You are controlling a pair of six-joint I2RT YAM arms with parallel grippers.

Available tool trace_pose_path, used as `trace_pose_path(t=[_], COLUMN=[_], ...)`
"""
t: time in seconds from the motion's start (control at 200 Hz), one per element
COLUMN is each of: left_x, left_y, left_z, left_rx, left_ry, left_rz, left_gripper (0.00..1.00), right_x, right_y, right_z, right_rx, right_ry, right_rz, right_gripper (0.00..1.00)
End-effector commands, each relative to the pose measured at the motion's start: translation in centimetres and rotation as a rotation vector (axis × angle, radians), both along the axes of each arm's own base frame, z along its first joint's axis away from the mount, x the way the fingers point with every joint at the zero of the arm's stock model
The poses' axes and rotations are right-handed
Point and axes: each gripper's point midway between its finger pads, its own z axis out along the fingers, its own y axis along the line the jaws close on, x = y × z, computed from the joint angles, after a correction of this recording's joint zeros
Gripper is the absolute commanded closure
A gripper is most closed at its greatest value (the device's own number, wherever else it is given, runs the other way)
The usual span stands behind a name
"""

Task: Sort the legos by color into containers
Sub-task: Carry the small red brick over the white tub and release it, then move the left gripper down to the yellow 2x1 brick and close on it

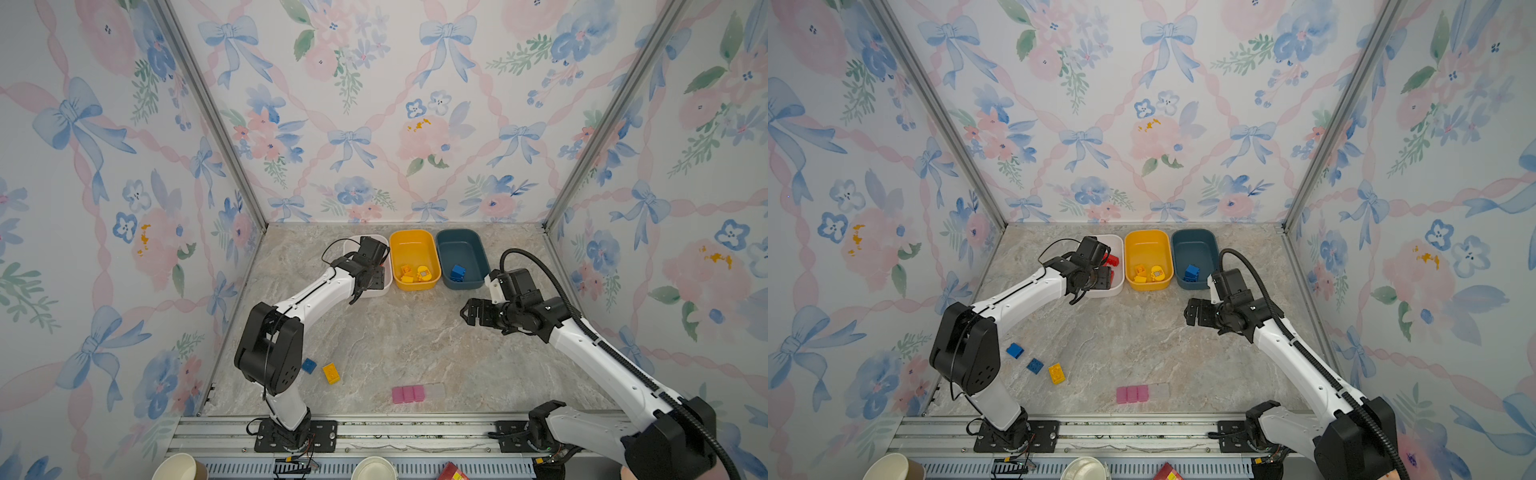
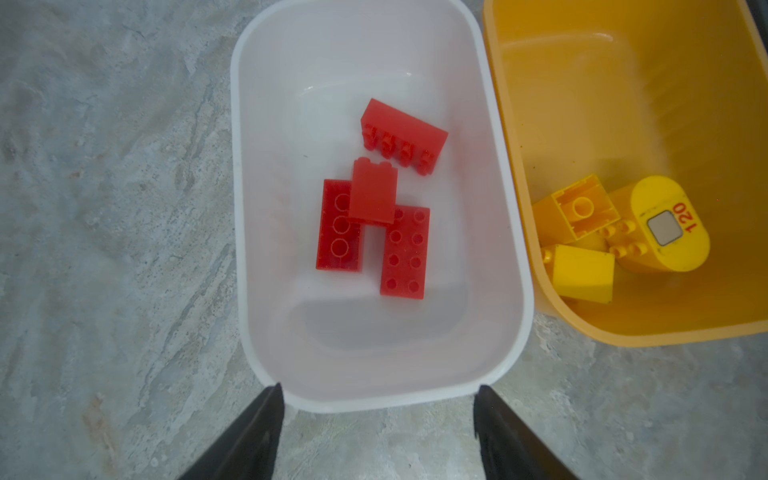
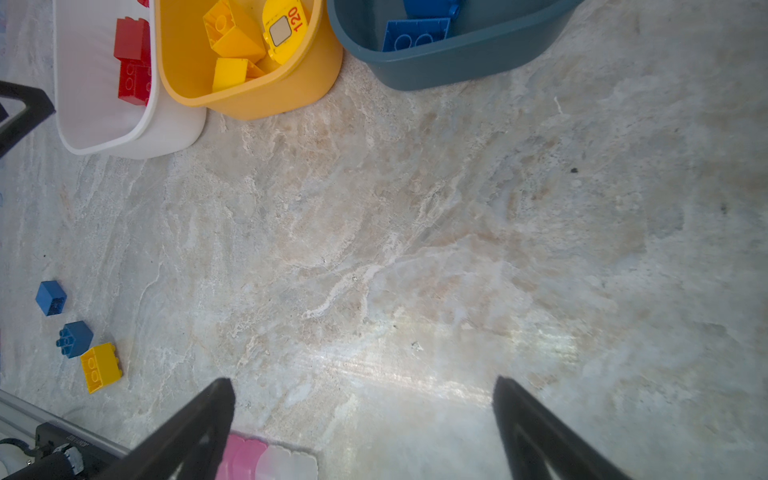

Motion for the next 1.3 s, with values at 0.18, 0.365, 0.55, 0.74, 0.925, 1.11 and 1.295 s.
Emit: trace_pose_path(t=[0.18, 0.365, 0.55, 0.74, 0.925, 1.11, 1.295], left_x=[-6.1, -10.0, -13.3, -15.6, -17.8, -19.6, -21.9], left_y=[1.3, 2.4, 3.3, 4.8, 5.5, 6.7, 7.6], left_z=[-0.9, -2.1, -3.2, -3.4, -4.4, -5.3, -7.1], left_rx=[-0.080, -0.120, -0.130, -0.150, -0.190, -0.209, -0.225], left_ry=[0.036, 0.080, 0.131, 0.155, 0.185, 0.205, 0.261], left_rz=[0.036, 0.073, 0.131, 0.216, 0.284, 0.353, 0.407], left_gripper=[0.24, 0.22, 0.18, 0.16, 0.16, 0.17, 0.20], right_x=[0.3, 0.5, 0.7, 0.7, 0.9, 1.0, 0.9], right_y=[0.8, 1.1, 1.3, 1.6, 1.8, 1.9, 1.9], right_z=[0.1, 0.0, -0.4, -0.5, -0.7, -0.8, -1.0], right_rx=[0.013, 0.015, 0.016, 0.016, 0.017, 0.020, 0.017], right_ry=[-0.002, 0.001, 0.010, 0.013, 0.015, 0.017, 0.019], right_rz=[0.033, 0.040, 0.045, 0.054, 0.057, 0.060, 0.063], right_gripper=[0.00, 0.01, 0.01, 0.02, 0.02, 0.02, 0.02])
